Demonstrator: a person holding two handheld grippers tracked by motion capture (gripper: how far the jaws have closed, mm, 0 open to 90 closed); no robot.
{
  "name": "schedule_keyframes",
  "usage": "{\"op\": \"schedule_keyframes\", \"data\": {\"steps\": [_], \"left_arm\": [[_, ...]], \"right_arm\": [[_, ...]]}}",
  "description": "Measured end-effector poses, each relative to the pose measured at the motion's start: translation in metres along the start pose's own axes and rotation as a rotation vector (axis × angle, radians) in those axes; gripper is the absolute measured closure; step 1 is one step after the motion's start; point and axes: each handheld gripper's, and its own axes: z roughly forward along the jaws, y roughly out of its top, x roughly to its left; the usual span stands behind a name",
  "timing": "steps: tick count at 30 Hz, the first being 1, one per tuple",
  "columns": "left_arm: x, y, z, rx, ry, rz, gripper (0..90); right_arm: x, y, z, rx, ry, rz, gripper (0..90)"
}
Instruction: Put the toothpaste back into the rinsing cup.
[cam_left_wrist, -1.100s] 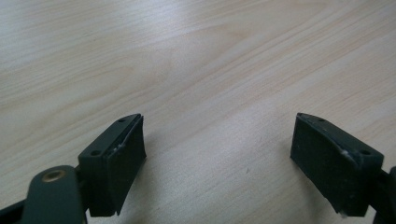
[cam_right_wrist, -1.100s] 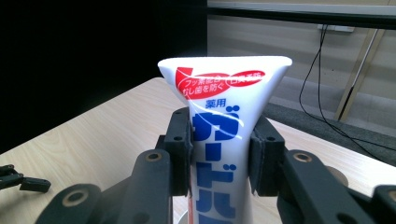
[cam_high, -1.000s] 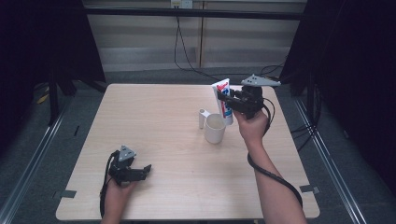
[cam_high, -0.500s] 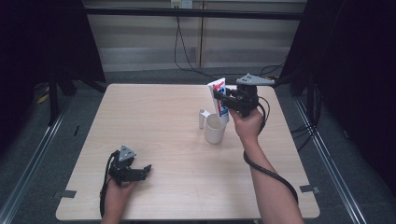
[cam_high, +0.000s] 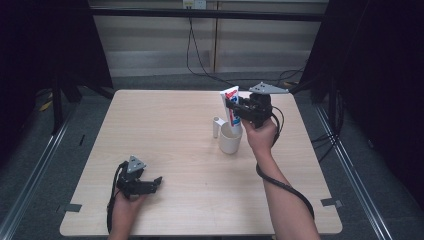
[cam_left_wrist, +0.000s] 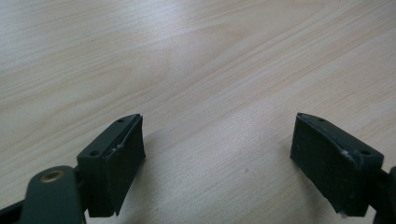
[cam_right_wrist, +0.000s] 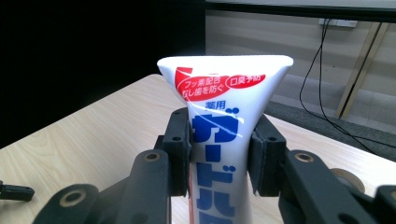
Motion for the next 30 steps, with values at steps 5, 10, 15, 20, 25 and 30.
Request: {"op": "schedule_keyframes", "data": {"steps": [5,10,15,20,25,30], "left_arm": [[0.000,0.000,0.000,-0.002,0.005,0.002,17.3],[0.000,0.000,0.000,-0.005,0.004,0.000,17.3],[0.000,0.000,0.000,-0.004,0.003,0.000,17.3],[0.000,0.000,0.000,-0.003,0.005,0.001,17.3],[-0.001,0.000,0.000,-0.003,0.006,0.001,17.2],[-0.001,0.000,0.000,-0.002,0.006,0.004,17.2]], "right_arm": [[-0.001,-0.006,0.004,0.007,-0.003,0.014,64.6],[-0.002,-0.011,0.006,0.012,-0.007,0.017,64.4],[-0.001,-0.015,0.008,0.018,-0.011,0.013,64.2],[-0.002,-0.020,0.007,0.023,-0.013,0.017,63.9],[-0.003,-0.027,0.006,0.034,-0.018,0.015,63.8],[-0.004,-0.034,0.004,0.043,-0.021,0.014,63.7]]}}
